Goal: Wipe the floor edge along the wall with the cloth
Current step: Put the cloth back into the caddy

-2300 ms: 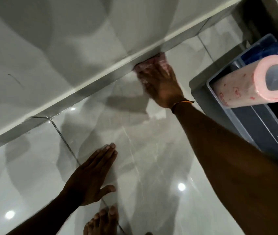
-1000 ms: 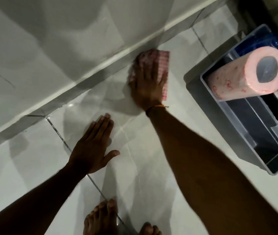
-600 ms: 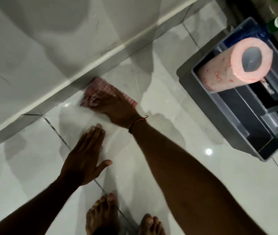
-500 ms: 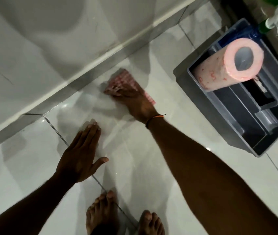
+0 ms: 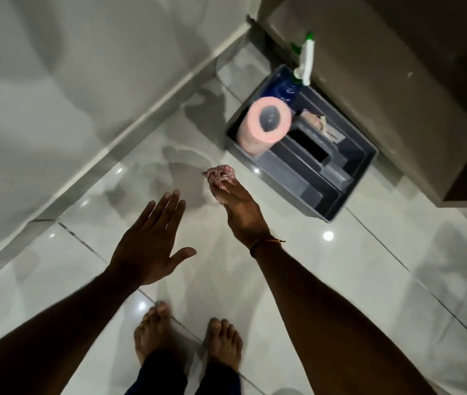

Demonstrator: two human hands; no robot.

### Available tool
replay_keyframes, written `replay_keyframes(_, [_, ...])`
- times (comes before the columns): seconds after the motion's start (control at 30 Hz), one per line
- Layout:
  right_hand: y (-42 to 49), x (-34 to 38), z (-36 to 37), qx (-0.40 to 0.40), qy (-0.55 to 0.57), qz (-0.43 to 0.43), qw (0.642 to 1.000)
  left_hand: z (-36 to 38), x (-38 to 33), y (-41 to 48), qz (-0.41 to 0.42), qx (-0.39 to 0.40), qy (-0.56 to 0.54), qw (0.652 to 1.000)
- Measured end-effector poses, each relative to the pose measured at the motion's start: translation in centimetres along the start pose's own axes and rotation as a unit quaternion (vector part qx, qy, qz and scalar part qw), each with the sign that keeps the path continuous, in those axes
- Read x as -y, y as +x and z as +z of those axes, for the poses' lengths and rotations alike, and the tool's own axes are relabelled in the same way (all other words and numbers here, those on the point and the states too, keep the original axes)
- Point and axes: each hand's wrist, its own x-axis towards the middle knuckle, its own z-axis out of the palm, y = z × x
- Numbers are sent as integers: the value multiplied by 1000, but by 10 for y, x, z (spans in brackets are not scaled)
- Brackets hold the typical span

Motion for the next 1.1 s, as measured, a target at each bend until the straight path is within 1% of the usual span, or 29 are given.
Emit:
replay_keyframes(0.1, [-15, -7, -45, -10, -23, 37, 999, -21, -31, 24, 31, 3, 17, 999])
replay_keyframes(0.2, [-32, -28, -92, -44, -56, 61, 996, -27, -65, 52, 80, 0, 31, 996])
replay_keyframes(0.37, [-55, -87, -158, -52, -116, 132, 983, -12, -113, 107, 151, -1, 35, 988])
replay_keyframes(0.5, [-49, -138, -187, -60, -130, 181, 973, 6, -138, 158, 193, -6, 49, 980])
replay_keyframes(0.63, [-23, -185, -184, -25, -180, 211, 960, 24, -142, 208, 206, 13, 61, 977])
replay_keyframes(0.7, [-10, -197, -175, -25, -185, 224, 957, 35, -137, 225, 201, 34, 68, 977])
replay_keyframes(0.83, [-2, -201, -143, -28, -168, 293, 941, 46, -124, 232, 206, 46, 87, 974])
replay_keyframes(1.03, [-7, -207, -115, 24, -213, 332, 919, 44, -124, 231, 200, 37, 62, 977])
replay_keyframes(1.1, [-5, -205, -114, 45, -224, 348, 909, 42, -125, 230, 205, 46, 63, 976])
